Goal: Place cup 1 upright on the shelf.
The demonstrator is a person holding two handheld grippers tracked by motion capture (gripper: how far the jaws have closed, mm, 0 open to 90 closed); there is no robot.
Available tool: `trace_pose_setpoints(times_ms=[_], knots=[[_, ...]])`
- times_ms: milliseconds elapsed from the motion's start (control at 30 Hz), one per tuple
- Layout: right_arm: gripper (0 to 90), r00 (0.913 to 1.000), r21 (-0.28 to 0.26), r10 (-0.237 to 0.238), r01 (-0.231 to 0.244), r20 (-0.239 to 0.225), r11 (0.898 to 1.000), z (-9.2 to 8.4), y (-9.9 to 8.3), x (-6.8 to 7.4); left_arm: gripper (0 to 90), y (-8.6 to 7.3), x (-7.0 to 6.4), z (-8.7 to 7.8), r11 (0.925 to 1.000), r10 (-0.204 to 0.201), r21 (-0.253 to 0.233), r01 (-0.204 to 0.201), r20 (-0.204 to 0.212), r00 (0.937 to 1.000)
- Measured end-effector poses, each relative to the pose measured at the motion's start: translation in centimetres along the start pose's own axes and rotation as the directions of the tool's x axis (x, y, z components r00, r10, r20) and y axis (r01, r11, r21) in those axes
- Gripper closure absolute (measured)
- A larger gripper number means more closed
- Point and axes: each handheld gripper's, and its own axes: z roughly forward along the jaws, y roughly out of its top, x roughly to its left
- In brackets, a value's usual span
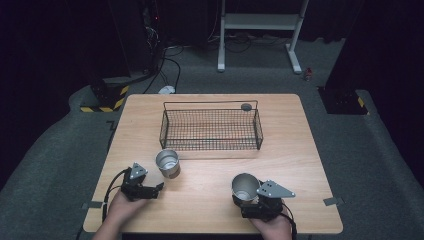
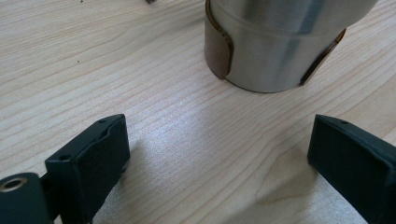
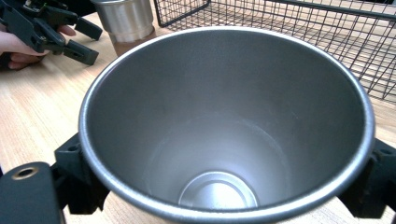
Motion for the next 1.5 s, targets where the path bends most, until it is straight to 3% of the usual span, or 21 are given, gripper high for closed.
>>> trace_pose_setpoints(times_ms=[567, 933, 1100, 1300, 1500], knots=[[14.0, 0.9998, -0.028, 0.002, -0.001, 0.02, 1.0, -0.5, 0.0, -0.1, 5.9, 0.0, 0.0, 0.0, 1.0, 0.0, -0.001, 0.0, -0.001, 1.0], [14.1, 0.9973, -0.069, 0.0, 0.005, 0.073, 0.998, -1.3, 0.2, -0.4, 5.9, 0.0, 0.0, 0.0, 1.0, 0.0, -0.001, 0.0, -0.002, 1.0], [14.1, 0.9956, -0.062, 0.024, -0.018, 0.09, 0.998, -1.4, 0.1, -0.9, 5.1, 0.0, 0.0, 0.0, 1.0, -0.003, 0.006, 0.003, -0.006, 1.0], [14.1, 0.9919, -0.076, 0.036, -0.027, 0.122, 0.997, -1.7, 0.1, -1.4, 0.1, 0.1, 0.1, 0.2, 0.9992, -0.033, 0.019, 0.034, -0.028, 0.9991], [14.0, 0.9874, -0.091, 0.044, -0.03, 0.152, 0.995, -2.1, 0.0, -1.9, 0.1, 0.1, 0.1, 0.2, 0.9993, -0.031, 0.021, 0.032, -0.034, 0.9989]])
